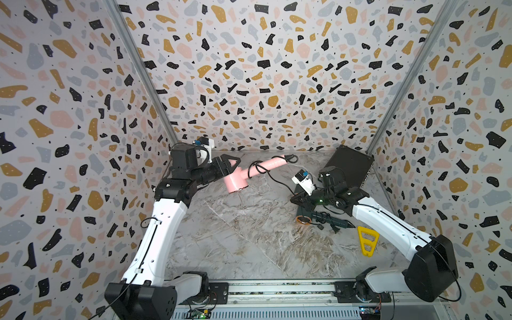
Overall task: Wrap the cord around the hair dryer
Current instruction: Wrap the power cord around the hair dryer.
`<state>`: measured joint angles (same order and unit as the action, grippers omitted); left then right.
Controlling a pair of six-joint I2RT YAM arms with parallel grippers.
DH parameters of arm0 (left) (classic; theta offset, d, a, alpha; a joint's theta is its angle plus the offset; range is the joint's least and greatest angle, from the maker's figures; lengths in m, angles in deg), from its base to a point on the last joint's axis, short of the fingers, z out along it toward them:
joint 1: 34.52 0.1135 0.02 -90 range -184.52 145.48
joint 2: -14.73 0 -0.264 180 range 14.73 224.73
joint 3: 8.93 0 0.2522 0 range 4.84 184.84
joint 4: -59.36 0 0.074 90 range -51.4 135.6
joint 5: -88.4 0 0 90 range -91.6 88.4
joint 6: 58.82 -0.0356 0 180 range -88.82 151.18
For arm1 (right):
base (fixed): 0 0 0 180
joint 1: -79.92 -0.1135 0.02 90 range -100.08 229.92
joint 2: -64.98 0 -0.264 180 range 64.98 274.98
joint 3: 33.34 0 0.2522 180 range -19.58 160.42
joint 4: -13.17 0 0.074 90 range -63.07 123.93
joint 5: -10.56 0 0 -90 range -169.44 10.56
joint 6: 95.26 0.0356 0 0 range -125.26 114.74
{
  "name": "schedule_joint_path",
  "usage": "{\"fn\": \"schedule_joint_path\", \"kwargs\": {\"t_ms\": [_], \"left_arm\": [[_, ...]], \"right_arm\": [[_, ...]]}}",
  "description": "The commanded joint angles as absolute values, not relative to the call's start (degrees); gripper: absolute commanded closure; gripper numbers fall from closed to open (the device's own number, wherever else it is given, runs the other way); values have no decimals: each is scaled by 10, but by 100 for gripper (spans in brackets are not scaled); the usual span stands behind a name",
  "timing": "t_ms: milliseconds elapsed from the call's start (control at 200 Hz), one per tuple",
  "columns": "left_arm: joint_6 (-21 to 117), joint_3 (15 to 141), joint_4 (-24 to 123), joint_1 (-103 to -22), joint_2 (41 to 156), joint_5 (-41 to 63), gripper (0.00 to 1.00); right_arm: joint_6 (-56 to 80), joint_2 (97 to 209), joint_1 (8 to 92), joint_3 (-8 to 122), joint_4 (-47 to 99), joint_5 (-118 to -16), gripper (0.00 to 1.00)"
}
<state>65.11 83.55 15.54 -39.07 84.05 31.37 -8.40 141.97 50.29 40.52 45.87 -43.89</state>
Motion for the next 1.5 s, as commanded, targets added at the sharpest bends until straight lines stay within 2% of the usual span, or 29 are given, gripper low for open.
{"fn": "schedule_joint_path", "kwargs": {"t_ms": [0,55,175,501,621,951,1251,1492], "left_arm": [[628,892,134,-393,844,297,100],[620,909,118,-397,848,302,100],[597,934,79,-407,849,298,100],[588,958,57,-408,847,315,100],[598,952,69,-408,848,326,100],[618,925,99,-408,846,349,100],[639,914,128,-408,848,369,100],[654,903,146,-408,845,388,100]], "right_arm": [[-65,1396,504,393,439,-413,61],[-65,1391,504,389,443,-419,54],[-58,1392,504,379,450,-446,46],[-34,1388,475,266,371,-530,35],[-1,1400,462,229,310,-503,35],[27,1502,417,202,144,-513,37],[31,1600,386,219,77,-528,39],[21,1629,386,257,100,-524,47]]}}
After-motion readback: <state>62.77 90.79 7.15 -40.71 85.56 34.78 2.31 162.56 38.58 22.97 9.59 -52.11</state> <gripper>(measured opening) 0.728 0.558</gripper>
